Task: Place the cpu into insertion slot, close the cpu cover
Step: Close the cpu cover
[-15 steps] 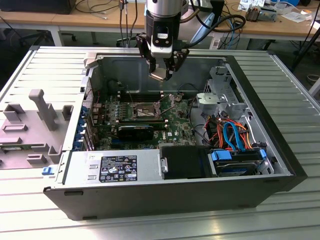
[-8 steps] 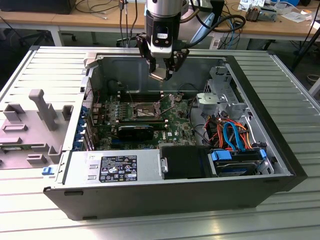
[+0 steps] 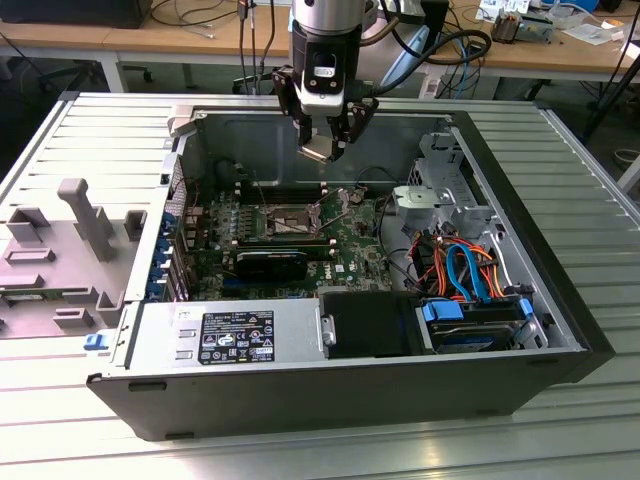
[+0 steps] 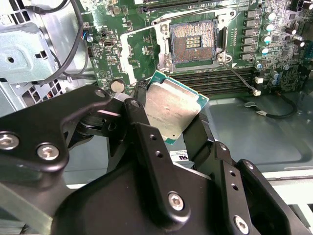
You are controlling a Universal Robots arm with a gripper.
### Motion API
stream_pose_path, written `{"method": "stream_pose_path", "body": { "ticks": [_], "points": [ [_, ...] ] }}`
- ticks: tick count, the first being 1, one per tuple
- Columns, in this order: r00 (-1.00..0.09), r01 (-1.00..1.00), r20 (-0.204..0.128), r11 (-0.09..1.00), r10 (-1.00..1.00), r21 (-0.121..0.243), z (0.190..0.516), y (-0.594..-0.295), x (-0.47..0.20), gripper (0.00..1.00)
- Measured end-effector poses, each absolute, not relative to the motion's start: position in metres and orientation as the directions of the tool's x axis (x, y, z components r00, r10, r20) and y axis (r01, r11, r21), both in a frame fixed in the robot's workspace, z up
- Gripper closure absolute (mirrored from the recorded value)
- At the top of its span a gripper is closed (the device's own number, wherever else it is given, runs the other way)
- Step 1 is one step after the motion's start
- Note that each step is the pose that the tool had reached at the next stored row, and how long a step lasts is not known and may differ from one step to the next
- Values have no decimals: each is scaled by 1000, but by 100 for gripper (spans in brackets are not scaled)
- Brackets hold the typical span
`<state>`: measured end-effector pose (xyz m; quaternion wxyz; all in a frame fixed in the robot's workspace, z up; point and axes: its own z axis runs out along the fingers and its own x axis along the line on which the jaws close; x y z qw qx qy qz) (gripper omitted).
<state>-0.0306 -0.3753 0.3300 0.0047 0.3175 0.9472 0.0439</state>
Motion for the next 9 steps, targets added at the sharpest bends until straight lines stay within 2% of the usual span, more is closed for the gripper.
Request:
{"method": "stream_pose_path", "body": {
  "ticks": [9],
  "points": [
    [-793, 608, 19, 789, 609, 86, 330, -375, -31, 45]
  ]
}}
